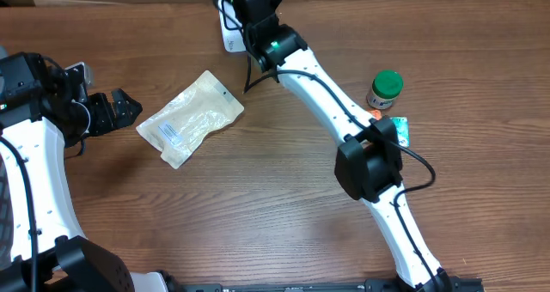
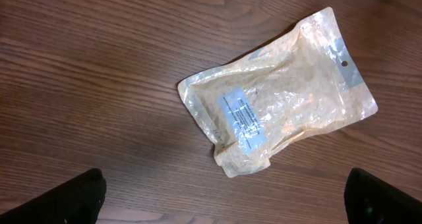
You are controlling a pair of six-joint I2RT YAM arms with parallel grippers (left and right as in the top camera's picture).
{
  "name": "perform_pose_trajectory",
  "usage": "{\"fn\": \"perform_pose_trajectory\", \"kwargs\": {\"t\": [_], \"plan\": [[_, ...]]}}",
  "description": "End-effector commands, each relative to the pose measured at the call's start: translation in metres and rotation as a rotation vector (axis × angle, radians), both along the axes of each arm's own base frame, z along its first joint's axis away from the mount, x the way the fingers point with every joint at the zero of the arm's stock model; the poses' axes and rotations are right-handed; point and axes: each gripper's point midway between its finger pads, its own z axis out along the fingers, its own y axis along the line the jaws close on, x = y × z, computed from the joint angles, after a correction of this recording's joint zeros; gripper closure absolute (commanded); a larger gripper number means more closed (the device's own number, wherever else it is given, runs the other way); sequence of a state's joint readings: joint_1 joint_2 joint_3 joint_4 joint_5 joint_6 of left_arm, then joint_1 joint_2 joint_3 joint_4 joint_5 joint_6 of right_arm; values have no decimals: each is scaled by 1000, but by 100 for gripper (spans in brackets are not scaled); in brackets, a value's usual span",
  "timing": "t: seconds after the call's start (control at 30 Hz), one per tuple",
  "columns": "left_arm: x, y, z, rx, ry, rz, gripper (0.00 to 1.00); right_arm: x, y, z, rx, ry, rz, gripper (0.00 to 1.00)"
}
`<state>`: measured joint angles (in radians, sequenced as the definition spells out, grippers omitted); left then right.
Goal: Scan the item barcode
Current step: 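Hold the wipes packet in front of the white scanner, then carry the wipes packet back right toward the jar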
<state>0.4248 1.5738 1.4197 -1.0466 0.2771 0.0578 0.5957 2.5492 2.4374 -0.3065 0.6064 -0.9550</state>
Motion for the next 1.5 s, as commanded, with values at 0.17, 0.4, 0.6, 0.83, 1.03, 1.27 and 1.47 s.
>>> {"fn": "perform_pose_trajectory", "kwargs": {"t": [0.17,0.4,0.6,0.83,1.03,1.27,1.47], "plan": [[2,-3,4,-2,-13,0,0,8,20,-12,-110,-15,128,96],[2,-3,4,-2,-13,0,1,9,20,-13,-226,-21,160,96],[2,-3,4,-2,-13,0,0,10,20,-10,-221,-32,160,96],[2,-3,4,-2,-13,0,1,10,20,-10,-209,-32,154,96],[2,-3,4,-2,-13,0,1,5,18,16,-41,-53,111,96],[2,-3,4,-2,-13,0,0,-16,3,76,213,-56,40,96],[2,-3,4,-2,-13,0,1,-64,-20,107,484,100,-65,96]]}}
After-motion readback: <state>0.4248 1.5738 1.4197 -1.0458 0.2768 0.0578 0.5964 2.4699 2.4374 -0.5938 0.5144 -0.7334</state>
